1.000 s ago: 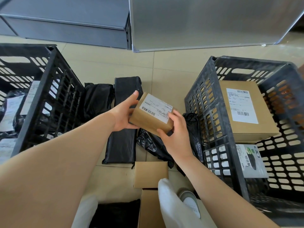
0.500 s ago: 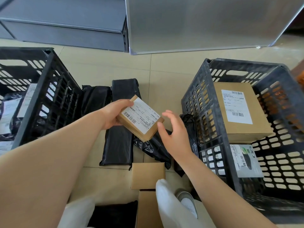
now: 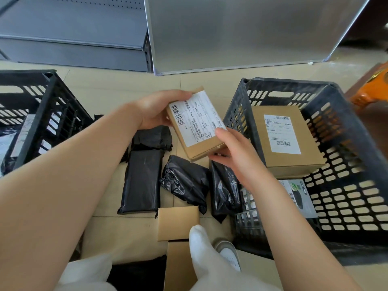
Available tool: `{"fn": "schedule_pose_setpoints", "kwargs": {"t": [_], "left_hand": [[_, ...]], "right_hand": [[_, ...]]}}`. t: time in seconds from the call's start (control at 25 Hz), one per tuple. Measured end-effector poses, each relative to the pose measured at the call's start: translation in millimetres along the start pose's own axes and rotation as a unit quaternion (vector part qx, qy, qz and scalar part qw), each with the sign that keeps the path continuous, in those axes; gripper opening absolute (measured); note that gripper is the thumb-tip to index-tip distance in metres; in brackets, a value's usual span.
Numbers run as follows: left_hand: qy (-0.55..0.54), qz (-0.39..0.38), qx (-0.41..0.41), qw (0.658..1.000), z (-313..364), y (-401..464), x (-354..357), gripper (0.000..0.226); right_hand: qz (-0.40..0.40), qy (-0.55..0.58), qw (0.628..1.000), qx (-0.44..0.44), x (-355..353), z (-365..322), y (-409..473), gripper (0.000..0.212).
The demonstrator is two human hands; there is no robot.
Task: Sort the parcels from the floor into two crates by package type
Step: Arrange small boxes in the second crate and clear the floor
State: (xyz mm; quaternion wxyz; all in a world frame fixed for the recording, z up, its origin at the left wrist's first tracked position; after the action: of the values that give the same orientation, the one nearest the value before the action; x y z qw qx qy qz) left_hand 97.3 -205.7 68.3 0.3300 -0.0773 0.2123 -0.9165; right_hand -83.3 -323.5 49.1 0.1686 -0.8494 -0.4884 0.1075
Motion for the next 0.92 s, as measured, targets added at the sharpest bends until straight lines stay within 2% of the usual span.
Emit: {"fn": "schedule_pose_setpoints", "kwargs": {"t": [0.08, 0.12, 0.24, 0.32, 0.48, 0.56, 0.72, 0.8, 0.92], "left_hand": [[0.050, -0.019, 0.013, 0.998, 11, 5, 21, 0.035], [0.082, -0.026, 0.020, 0.996, 16, 5, 31, 0.033], [0.097, -0.048, 0.036, 0.993, 28, 6, 59, 0.037], [0.093, -0.055, 0.049, 0.993, 33, 5, 77, 0.045], [0.216, -0.078, 0.097, 0.969, 27, -2, 116, 0.044], [0.257, -0.111, 0.118, 0.953, 23, -9, 135, 0.045], [0.368, -0.178, 0.144, 0.901, 5, -14, 171, 0.052], [0.426, -0.185, 0.165, 0.870, -5, -9, 177, 0.058], [0.477, -0.180, 0.169, 0.843, -19, -3, 167, 0.065]], "right_hand": [[0.051, -0.024, 0.998, -0.031, -19, -9, -17, 0.036], [0.073, -0.037, 0.996, -0.048, -27, -13, -25, 0.032], [0.122, -0.015, 0.990, -0.075, -60, -22, -43, 0.028], [0.156, 0.030, 0.985, -0.068, -88, -25, -51, 0.017], [0.209, 0.062, 0.975, -0.032, -148, -11, -65, 0.020], [0.216, 0.015, 0.976, 0.012, -173, 4, -74, 0.025], [0.215, -0.072, 0.958, 0.175, -204, 41, -86, 0.015], [0.197, -0.066, 0.943, 0.259, -208, 64, -87, 0.019], [0.168, -0.057, 0.929, 0.324, -206, 93, -84, 0.028]]}}
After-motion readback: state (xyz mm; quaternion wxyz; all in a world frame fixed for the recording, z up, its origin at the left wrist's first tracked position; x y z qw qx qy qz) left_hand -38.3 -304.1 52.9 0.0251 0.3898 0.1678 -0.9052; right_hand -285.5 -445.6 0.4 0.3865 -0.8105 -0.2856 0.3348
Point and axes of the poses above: each hand's wrist, its own y-axis towards the middle knuckle, its own x-axis out of the palm, z = x × y, the point moved 6 cm from there along y, towards the middle knuckle, and after that the axes turned 3 degrees about z, right-handed, at the moved point
